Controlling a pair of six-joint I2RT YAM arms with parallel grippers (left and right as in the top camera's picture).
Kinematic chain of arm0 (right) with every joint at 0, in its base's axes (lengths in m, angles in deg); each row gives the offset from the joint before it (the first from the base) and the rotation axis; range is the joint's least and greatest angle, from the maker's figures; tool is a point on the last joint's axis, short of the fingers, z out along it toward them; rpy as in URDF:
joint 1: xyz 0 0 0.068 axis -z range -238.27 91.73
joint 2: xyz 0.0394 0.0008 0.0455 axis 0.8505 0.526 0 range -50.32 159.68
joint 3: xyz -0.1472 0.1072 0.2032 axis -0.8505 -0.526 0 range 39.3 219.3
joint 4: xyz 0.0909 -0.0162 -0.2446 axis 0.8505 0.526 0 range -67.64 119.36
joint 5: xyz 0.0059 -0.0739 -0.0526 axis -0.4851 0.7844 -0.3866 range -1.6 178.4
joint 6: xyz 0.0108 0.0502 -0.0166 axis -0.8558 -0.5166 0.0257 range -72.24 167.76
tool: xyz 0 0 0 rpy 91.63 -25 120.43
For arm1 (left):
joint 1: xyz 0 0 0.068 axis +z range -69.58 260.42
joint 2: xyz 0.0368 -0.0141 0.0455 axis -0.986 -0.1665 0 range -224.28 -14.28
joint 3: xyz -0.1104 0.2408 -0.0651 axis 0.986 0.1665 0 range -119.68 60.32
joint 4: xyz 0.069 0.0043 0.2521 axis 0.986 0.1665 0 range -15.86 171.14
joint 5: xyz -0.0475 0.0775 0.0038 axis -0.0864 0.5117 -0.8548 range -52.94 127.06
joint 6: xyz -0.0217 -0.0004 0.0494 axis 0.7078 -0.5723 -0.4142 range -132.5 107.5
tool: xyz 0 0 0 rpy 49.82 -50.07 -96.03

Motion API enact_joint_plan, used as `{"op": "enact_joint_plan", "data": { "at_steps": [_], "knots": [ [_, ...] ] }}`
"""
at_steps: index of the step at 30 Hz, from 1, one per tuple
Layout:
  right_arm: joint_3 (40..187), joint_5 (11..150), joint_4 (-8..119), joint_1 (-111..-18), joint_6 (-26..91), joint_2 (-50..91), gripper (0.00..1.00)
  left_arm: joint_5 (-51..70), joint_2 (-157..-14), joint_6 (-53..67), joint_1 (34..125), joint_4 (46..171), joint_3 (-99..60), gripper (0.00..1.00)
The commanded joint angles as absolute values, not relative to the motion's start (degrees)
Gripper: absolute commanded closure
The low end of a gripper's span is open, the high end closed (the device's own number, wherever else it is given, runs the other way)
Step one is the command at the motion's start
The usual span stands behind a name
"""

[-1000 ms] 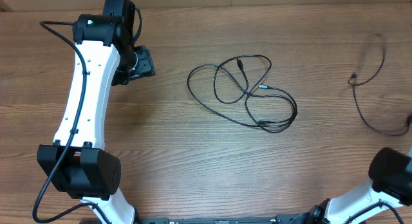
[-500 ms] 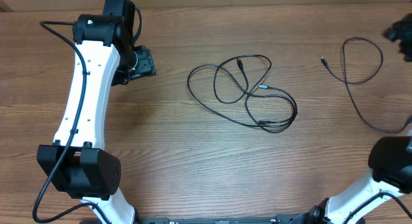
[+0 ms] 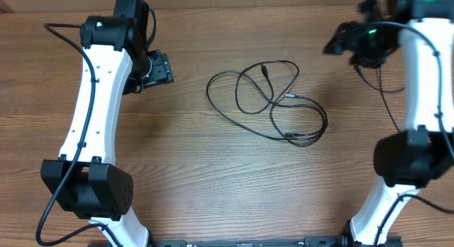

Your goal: Untangle cables

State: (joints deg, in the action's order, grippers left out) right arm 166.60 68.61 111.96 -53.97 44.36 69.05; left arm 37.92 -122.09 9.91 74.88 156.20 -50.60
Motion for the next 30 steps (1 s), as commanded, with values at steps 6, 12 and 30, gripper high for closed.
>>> {"op": "enact_joint_plan", "data": {
  "at_steps": [6, 12, 30],
  "knots": [
    [149.3, 68.2, 97.5, -61.2, 43.3, 71.3, 0.32, 37.4, -122.2, 10.8, 74.7, 156.2, -50.4, 0.23],
    [137.0, 71.5, 80.4, -63.9, 35.1, 71.3, 0.38, 37.4, -122.3, 10.7, 74.7, 156.3, -50.4, 0.23],
    [142.3, 37.8, 77.9, -65.8, 41.8, 68.9, 0.96, 37.4, -122.3, 10.7, 74.7, 156.4, -50.4, 0.23]
  ]
}}
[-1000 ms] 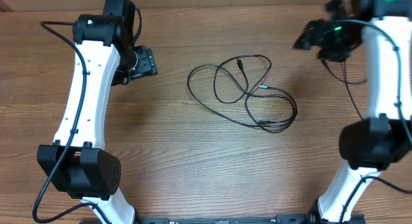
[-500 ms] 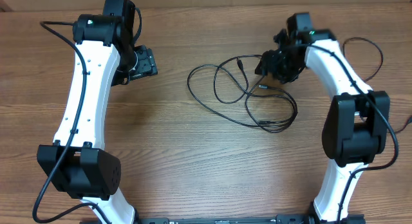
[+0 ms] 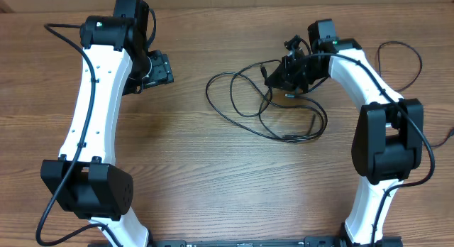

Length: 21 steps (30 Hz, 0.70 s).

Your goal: Untangle cables

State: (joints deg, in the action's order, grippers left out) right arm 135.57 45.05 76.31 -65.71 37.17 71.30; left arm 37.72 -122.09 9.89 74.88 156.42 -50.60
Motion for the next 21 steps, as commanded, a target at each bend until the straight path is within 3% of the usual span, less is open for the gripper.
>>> {"op": "enact_joint_plan", "data": {
  "at_steps": [1, 9, 21],
  "knots": [
    [145.0, 38.0, 79.9, -65.8, 42.3, 68.2, 0.96, 37.4, -122.3, 10.7, 74.7, 156.3, -50.4, 0.23],
    [168.3, 39.0, 87.5, -65.8, 42.2, 64.0, 0.96, 37.4, -122.3, 10.7, 74.7, 156.0, -50.4, 0.23],
    [185.3, 41.7, 79.3, -65.3, 41.8, 58.1, 0.96, 37.4, -122.3, 10.7, 74.7, 155.7, -50.4, 0.23]
  ]
}}
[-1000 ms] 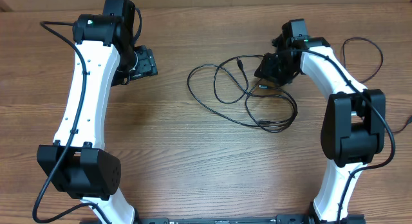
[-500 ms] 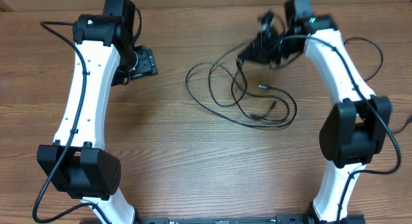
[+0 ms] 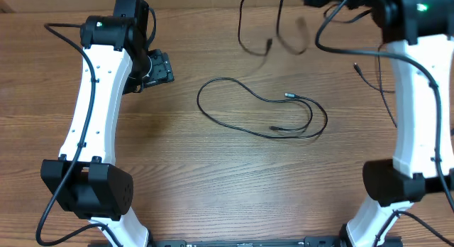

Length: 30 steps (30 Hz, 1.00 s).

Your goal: Untangle cables

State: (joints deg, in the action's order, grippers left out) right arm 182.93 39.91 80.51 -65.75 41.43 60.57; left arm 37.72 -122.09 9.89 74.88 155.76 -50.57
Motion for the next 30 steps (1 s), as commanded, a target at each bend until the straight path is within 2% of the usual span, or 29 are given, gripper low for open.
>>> {"op": "enact_joint_plan", "data": {
  "at_steps": [1, 11, 23, 30],
  "knots": [
    [185.5, 44.2, 79.0, -65.1, 41.8, 57.6, 0.96, 37.4, -122.3, 10.7, 74.7, 155.7, -50.4, 0.23],
    [185.6, 78.1, 86.2, -59.8, 37.1, 56.9, 0.96, 37.4, -122.3, 10.7, 74.6, 156.0, -50.4, 0.22],
    [185.6, 77.6, 86.7, -41.9, 32.5, 56.8, 0.96, 37.4, -122.3, 10.7, 74.6, 156.0, -50.4, 0.23],
    [185.2, 82.4, 93.4, -35.1, 32.8, 57.2, 0.96, 37.4, -122.3, 10.7, 74.3, 156.0, -50.4, 0.23]
  ]
}}
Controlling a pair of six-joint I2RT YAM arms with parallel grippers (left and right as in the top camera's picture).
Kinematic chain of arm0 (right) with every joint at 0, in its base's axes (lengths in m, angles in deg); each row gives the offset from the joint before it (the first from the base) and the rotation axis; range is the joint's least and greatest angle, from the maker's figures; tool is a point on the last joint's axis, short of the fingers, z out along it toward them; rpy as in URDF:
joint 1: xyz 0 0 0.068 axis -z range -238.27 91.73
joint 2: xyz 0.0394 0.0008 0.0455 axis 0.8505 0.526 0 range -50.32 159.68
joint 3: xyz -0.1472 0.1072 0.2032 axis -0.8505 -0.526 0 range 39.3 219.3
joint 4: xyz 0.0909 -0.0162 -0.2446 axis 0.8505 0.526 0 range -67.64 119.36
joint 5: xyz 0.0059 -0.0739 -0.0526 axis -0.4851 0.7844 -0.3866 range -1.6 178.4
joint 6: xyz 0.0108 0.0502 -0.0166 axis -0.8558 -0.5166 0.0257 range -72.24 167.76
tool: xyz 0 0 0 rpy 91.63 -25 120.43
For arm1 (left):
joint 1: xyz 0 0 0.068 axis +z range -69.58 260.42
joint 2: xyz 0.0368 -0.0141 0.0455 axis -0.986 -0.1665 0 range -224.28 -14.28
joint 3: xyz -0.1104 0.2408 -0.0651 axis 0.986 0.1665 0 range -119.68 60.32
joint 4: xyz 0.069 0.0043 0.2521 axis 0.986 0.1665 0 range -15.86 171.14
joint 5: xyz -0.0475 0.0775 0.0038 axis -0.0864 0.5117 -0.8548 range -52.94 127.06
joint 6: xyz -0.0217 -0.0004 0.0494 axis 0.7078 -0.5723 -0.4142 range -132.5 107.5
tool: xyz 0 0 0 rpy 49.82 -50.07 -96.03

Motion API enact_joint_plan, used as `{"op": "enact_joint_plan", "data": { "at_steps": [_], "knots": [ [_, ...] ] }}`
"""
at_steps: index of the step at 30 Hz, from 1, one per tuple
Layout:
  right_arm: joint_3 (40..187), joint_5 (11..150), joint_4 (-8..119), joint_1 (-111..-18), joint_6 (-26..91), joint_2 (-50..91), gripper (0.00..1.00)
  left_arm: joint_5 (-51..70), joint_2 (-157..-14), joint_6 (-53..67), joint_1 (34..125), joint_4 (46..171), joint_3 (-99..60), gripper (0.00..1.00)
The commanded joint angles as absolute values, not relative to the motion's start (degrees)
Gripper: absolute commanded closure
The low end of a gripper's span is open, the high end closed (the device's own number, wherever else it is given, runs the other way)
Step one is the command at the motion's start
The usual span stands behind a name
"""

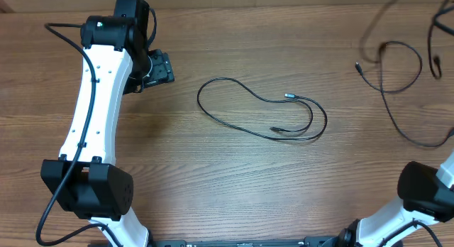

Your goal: Untangle cables

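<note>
One thin black cable (245, 93) lies in an open loop on the middle of the wooden table (213, 183), with its two plug ends (287, 96) near each other inside the right bend. No second cable crosses it. At the top right a blurred dark cable strand (379, 23) hangs in the air, and more thin cable (404, 66) loops below it. My left gripper (160, 68) rests at the back left, well apart from the cable, and looks open and empty. My right gripper is out of the picture.
The left arm (96, 112) stretches from its base at the front left up to the back. The right arm's base (425, 194) sits at the front right corner. A light wall strip runs along the table's far edge.
The right arm, which was reaching over the top right with a lifted cable, has gone out of frame. Only blurred strands remain at the far right. The cable on the table and the left arm are unchanged.
Two cables lay tangled in the table's middle with the right gripper at the back right. Then the right gripper was down on the tangle. Then it was raised at the back with one cable, leaving the other alone on the table, where it lies now.
</note>
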State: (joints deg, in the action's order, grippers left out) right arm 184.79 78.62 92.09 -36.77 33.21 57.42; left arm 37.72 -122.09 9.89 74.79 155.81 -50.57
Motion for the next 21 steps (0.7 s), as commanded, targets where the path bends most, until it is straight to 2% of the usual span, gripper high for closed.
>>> {"op": "enact_joint_plan", "data": {
  "at_steps": [1, 8, 16, 18, 21],
  "knots": [
    [184.6, 84.1, 94.6, -34.4, 32.8, 57.2, 0.96, 37.4, -122.3, 10.7, 74.3, 156.0, -50.4, 0.23],
    [175.5, 92.8, 97.2, -30.6, 32.8, 57.2, 0.96, 37.4, -122.3, 10.7, 73.6, 155.9, -50.4, 0.22],
    [162.1, 93.3, 90.9, -26.7, 32.8, 57.2, 0.95, 37.4, -122.3, 10.7, 73.3, 156.4, -50.4, 0.23],
    [159.6, 93.3, 89.4, -26.1, 32.8, 57.2, 0.84, 37.4, -122.3, 10.7, 73.1, 156.4, -50.4, 0.23],
    [156.9, 91.6, 87.8, -25.7, 32.7, 57.2, 0.41, 37.4, -122.3, 10.7, 73.1, 156.4, -50.4, 0.23]
  ]
}}
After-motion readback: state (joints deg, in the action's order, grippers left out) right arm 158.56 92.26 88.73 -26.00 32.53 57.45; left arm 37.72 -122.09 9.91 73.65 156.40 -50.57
